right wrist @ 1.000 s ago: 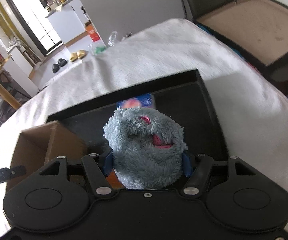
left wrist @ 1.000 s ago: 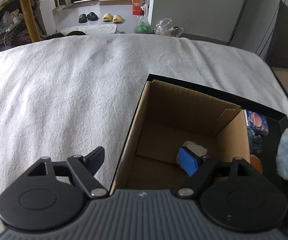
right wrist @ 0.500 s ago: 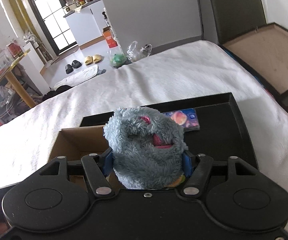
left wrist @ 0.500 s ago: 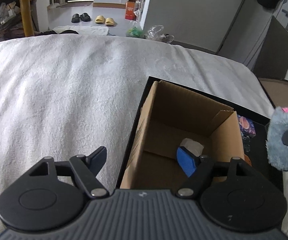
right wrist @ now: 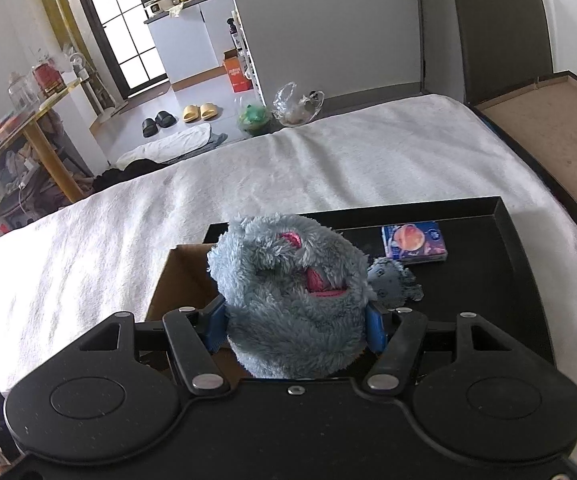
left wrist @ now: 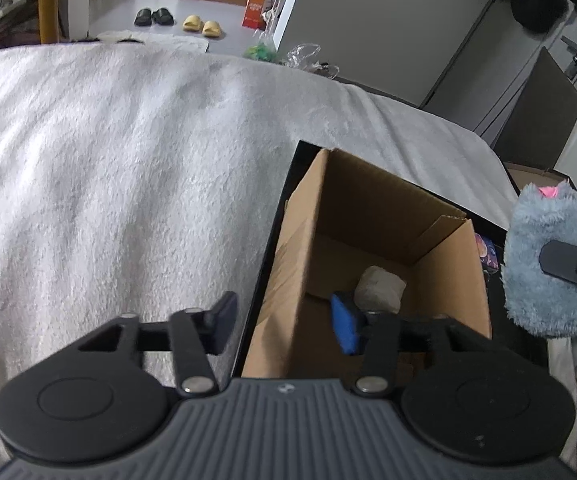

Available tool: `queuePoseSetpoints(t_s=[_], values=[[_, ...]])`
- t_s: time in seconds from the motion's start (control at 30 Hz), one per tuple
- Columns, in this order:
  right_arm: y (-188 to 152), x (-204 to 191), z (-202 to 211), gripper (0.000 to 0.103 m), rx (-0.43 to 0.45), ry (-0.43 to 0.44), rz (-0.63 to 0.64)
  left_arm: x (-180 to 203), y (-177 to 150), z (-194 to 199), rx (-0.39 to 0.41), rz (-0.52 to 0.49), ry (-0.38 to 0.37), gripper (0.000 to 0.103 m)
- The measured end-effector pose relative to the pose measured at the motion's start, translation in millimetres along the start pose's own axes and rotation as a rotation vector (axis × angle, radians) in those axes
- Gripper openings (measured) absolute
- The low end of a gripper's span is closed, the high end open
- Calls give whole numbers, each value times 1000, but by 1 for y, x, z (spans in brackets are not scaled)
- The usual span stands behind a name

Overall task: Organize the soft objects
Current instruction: 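Lift the grey plush into the box and open the right tool while the left grips the box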

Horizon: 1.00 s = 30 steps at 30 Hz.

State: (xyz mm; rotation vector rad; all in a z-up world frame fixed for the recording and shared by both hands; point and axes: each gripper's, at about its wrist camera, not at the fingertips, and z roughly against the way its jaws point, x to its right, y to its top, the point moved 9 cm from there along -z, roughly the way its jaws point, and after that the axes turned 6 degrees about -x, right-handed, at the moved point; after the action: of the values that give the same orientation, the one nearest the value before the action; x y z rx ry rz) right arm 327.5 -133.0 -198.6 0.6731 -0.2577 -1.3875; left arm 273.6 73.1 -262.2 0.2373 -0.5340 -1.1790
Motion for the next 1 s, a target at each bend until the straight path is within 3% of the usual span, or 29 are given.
queuePoseSetpoints(t_s=[0.2, 0.67, 0.73, 0.8, 1.0], values=[[0, -24, -9, 63, -15, 3, 20, -11, -4, -5, -26, 44, -41, 15], [-7, -57, -39, 63, -77, 16, 42, -15, -5, -6, -27, 68, -84, 15], [-4, -64, -44, 65, -73, 25, 37, -15, -5, -6, -28, 69, -85, 15], [0, -73, -47, 73, -51, 62, 35, -17, -4, -7, -30, 74, -88, 15], [-1, -74, -50, 74, -68, 66, 32, -18, -3, -8, -29, 78, -80, 15]])
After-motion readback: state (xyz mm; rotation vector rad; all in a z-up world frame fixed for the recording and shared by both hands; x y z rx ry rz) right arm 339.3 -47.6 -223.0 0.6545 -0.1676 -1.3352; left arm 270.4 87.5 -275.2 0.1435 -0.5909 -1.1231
